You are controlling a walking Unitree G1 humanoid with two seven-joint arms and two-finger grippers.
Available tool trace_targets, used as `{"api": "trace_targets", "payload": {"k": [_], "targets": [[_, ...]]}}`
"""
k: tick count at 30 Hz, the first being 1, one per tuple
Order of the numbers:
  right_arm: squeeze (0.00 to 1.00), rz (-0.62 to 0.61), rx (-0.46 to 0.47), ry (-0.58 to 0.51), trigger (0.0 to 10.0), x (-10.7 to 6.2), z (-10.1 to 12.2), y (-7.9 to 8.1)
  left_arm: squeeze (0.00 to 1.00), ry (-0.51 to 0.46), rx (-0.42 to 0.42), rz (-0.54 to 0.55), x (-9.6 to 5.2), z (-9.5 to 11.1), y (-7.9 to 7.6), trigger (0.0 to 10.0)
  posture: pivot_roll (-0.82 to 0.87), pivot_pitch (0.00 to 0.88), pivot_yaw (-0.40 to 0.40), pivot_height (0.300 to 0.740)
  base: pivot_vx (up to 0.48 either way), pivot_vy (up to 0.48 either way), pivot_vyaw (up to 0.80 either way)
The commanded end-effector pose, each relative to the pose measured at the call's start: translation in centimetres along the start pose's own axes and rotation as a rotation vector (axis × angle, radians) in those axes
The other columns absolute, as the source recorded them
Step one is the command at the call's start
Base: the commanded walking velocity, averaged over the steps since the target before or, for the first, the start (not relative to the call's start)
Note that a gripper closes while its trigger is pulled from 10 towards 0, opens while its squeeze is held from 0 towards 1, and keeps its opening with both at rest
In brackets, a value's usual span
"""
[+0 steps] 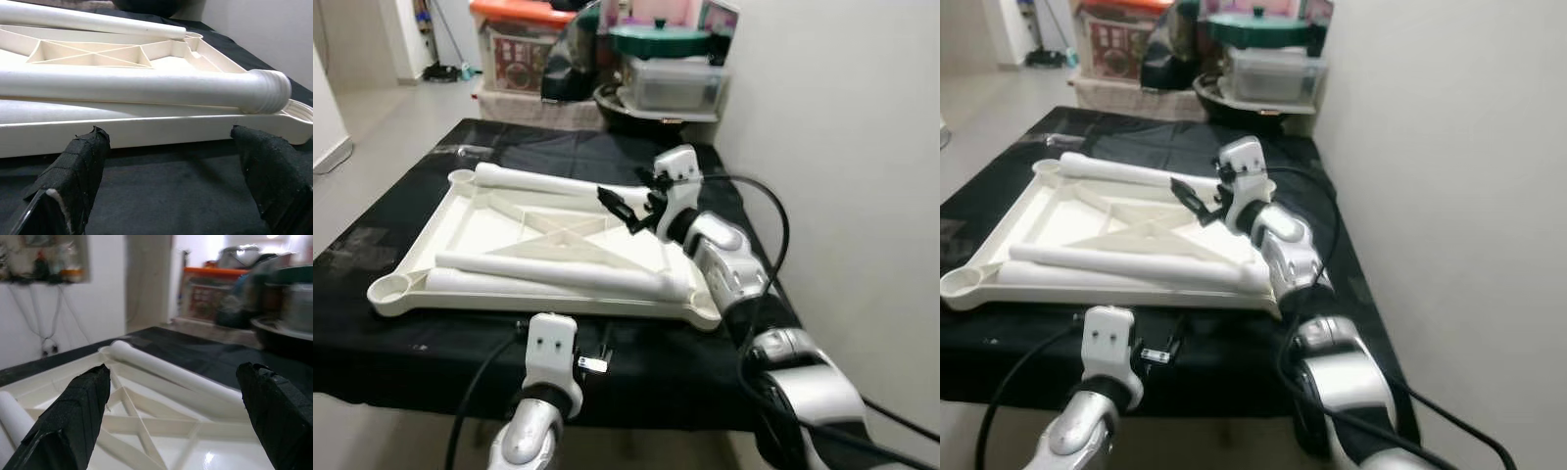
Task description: Building children table
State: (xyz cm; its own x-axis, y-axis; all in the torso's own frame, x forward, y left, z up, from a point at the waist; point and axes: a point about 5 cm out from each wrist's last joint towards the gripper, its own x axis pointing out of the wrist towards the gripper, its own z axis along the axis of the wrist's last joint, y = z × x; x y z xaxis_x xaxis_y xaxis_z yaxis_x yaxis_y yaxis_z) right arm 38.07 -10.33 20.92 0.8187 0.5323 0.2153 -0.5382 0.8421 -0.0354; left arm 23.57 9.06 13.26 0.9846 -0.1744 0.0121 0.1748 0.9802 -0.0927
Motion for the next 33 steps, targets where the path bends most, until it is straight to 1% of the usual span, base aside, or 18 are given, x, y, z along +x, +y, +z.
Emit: {"api": "trace_targets", "payload": {"k": [1, 2, 3, 5, 6, 7, 8, 11, 14, 15, 16, 17, 18, 21, 25, 28, 33], "targets": [[0.00, -0.031, -0.027, -0.079, 10.0, -0.5, 1.0, 0.1, 0.00, 0.002, -0.031, -0.010, 0.3, -0.2, -0.4, 10.0, 0.14, 0.000, -0.091, 0.740, 0.000, 0.000, 0.00], [0.00, -0.031, -0.027, -0.079, 10.0, -0.5, 1.0, 0.1, 0.00, 0.002, -0.031, -0.010, 0.3, -0.2, -0.4, 10.0, 0.14, 0.000, -0.091, 0.740, 0.000, 0.000, 0.00], [0.00, -0.055, -0.034, -0.100, 10.0, -1.3, 0.7, 0.4, 0.00, -0.001, -0.026, -0.004, 0.4, -0.2, -0.3, 10.0, 0.14, 0.000, -0.091, 0.740, 0.000, 0.000, 0.00], [0.00, -0.115, -0.018, -0.123, 10.0, -3.0, -0.1, 0.8, 0.00, -0.009, -0.013, 0.014, 0.5, -0.1, 0.0, 10.0, 0.14, 0.000, -0.091, 0.740, 0.000, 0.000, 0.00], [0.00, -0.115, -0.018, -0.123, 10.0, -3.0, -0.1, 0.8, 0.00, -0.009, -0.013, 0.014, 0.5, -0.1, 0.0, 10.0, 0.14, 0.000, -0.091, 0.740, 0.000, 0.000, 0.00], [0.00, -0.141, -0.026, -0.126, 10.0, -3.7, -0.5, 1.1, 0.00, -0.011, -0.004, 0.028, 0.5, -0.1, 0.2, 10.0, 0.14, 0.000, -0.087, 0.740, 0.000, 0.000, 0.00], [0.00, -0.141, -0.026, -0.126, 10.0, -3.7, -0.5, 1.1, 0.00, -0.011, -0.004, 0.028, 0.5, -0.1, 0.2, 10.0, 0.14, 0.000, -0.087, 0.740, 0.000, 0.000, 0.00], [0.00, -0.206, -0.025, -0.085, 10.0, -6.1, -2.5, 2.5, 0.00, -0.024, 0.036, 0.063, 0.5, 0.1, 0.8, 10.0, 0.14, 0.000, -0.082, 0.740, 0.000, 0.000, 0.00], [0.00, -0.227, -0.018, -0.073, 10.0, -6.6, -2.9, 2.8, 0.00, -0.027, 0.044, 0.069, 0.5, 0.1, 0.9, 10.0, 0.14, 0.000, -0.081, 0.740, 0.000, 0.000, 0.00], [0.00, -0.250, -0.007, -0.059, 10.0, -7.2, -3.4, 3.3, 0.00, -0.035, 0.061, 0.081, 0.5, 0.2, 1.0, 10.0, 0.14, 0.000, -0.081, 0.740, 0.000, 0.000, 0.00], [0.00, -0.250, -0.007, -0.059, 10.0, -7.2, -3.4, 3.3, 0.00, -0.035, 0.061, 0.081, 0.5, 0.2, 1.0, 10.0, 0.14, 0.000, -0.081, 0.740, 0.000, 0.000, 0.00], [0.00, -0.288, -0.004, -0.027, 10.0, -8.4, -4.2, 4.5, 0.00, -0.088, 0.124, 0.112, 0.4, 1.0, 1.3, 10.0, 0.14, 0.000, -0.075, 0.740, 0.000, 0.000, 0.00], [0.00, -0.300, -0.011, -0.013, 10.0, -8.8, -4.5, 4.9, 0.00, -0.098, 0.136, 0.115, 0.4, 1.1, 1.2, 10.0, 0.14, 0.000, -0.075, 0.740, 0.000, 0.000, 0.00], [0.00, -0.314, -0.025, 0.001, 10.0, -9.2, -4.6, 5.2, 0.00, -0.094, 0.137, 0.115, 0.3, 1.0, 1.2, 10.0, 0.14, 0.000, -0.077, 0.740, 0.000, 0.000, 0.00], [0.00, -0.329, -0.017, 0.025, 10.0, -9.4, -4.8, 5.1, 0.00, -0.074, 0.126, 0.118, 0.4, 0.5, 1.2, 10.0, 0.14, 0.000, -0.077, 0.740, 0.000, 0.000, 0.00], [0.00, -0.334, -0.014, 0.052, 10.0, -9.6, -5.1, 5.3, 0.00, -0.060, 0.127, 0.124, 0.6, 0.2, 1.2, 10.0, 0.13, 0.000, -0.075, 0.740, 0.000, 0.000, 0.00], [0.00, -0.328, -0.016, 0.050, 10.0, -9.8, -5.0, 5.6, 0.00, -0.057, 0.127, 0.130, 0.5, -0.1, 1.3, 10.0, 0.13, 0.000, -0.075, 0.740, 0.000, 0.000, 0.00]]}}
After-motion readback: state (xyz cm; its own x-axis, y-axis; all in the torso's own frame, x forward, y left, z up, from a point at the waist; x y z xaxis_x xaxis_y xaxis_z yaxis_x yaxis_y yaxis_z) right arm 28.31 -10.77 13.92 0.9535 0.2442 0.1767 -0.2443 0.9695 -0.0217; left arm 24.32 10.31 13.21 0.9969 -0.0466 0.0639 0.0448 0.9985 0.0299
